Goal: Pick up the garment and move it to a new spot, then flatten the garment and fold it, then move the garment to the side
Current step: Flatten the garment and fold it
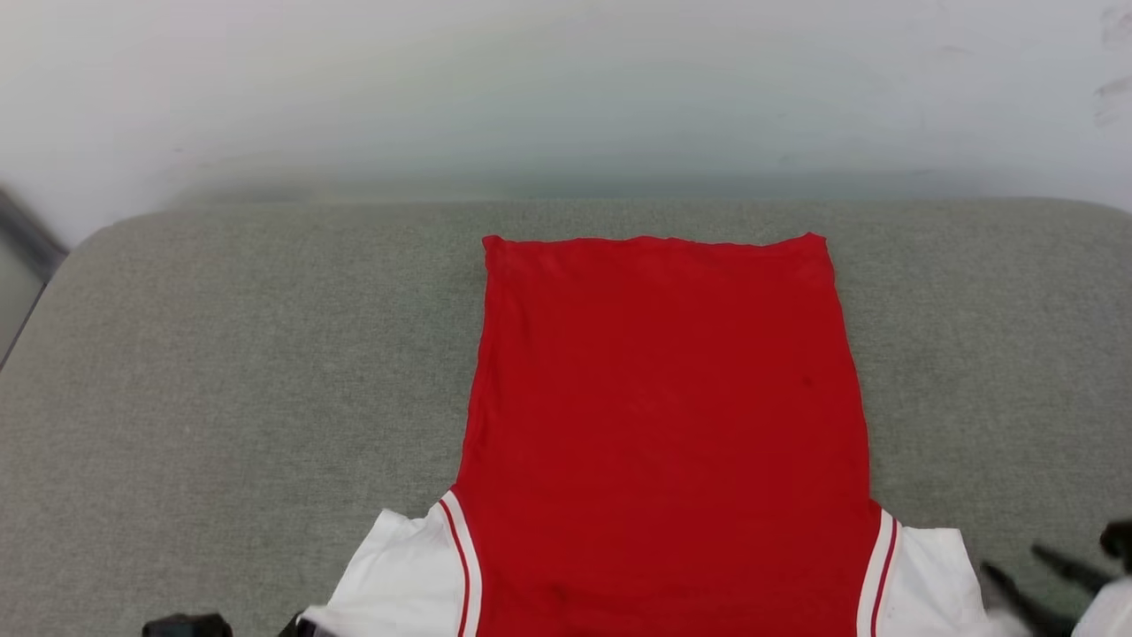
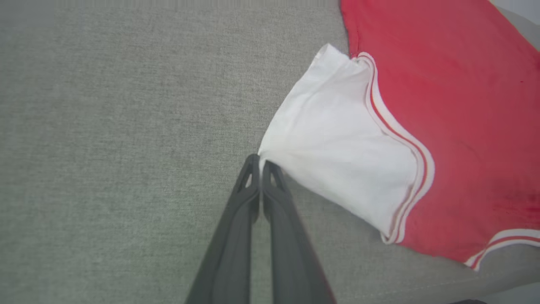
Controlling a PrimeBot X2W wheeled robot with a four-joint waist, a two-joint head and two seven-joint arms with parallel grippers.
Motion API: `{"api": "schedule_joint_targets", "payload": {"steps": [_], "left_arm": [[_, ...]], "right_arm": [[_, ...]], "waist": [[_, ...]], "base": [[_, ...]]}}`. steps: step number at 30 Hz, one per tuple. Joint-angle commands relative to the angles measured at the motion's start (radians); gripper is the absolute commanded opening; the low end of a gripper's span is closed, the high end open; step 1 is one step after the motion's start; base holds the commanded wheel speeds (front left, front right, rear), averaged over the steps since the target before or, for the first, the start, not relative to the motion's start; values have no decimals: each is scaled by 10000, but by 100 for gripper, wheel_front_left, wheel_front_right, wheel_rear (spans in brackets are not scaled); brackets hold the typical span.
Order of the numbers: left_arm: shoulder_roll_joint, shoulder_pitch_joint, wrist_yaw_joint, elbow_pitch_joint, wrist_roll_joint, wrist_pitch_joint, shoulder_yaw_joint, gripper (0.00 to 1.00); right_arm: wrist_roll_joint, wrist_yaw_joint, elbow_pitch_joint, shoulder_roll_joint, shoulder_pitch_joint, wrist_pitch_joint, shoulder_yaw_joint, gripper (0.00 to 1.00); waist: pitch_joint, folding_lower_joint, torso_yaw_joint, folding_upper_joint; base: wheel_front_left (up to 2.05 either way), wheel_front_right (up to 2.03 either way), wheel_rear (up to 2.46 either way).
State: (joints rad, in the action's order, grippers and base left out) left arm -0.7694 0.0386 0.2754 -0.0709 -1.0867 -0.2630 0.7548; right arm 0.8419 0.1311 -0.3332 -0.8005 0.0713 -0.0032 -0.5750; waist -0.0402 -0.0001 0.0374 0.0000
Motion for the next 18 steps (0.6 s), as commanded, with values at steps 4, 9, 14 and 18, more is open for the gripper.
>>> {"api": "schedule_joint_targets", "payload": {"steps": [4, 9, 14, 18], "left_arm": [[261, -367, 194, 393, 539, -23, -306, 0], [444, -822, 422, 968, 1300, -23, -628, 0], [688, -1379, 536, 1530, 1966, -24, -938, 0], [932, -1792, 466, 1806, 2387, -24, -1070, 0]], "right_arm": [[-286, -7, 1121, -515, 949, 523, 1482, 100], [-533, -5, 2077, -855, 2447, 1493, 3112, 100], [-580, -5, 2667, -1145, 4432, 3654, 3365, 100], [-257, -5, 2328, -993, 6263, 6362, 2954, 100]], "waist": [[-430, 1, 129, 0], [-1262, 1, 452, 0], [-2397, 1, 910, 0], [-3190, 1, 1274, 0]], "base": [[0, 0, 0], [0, 0, 0], [0, 0, 0], [0, 0, 0]]}}
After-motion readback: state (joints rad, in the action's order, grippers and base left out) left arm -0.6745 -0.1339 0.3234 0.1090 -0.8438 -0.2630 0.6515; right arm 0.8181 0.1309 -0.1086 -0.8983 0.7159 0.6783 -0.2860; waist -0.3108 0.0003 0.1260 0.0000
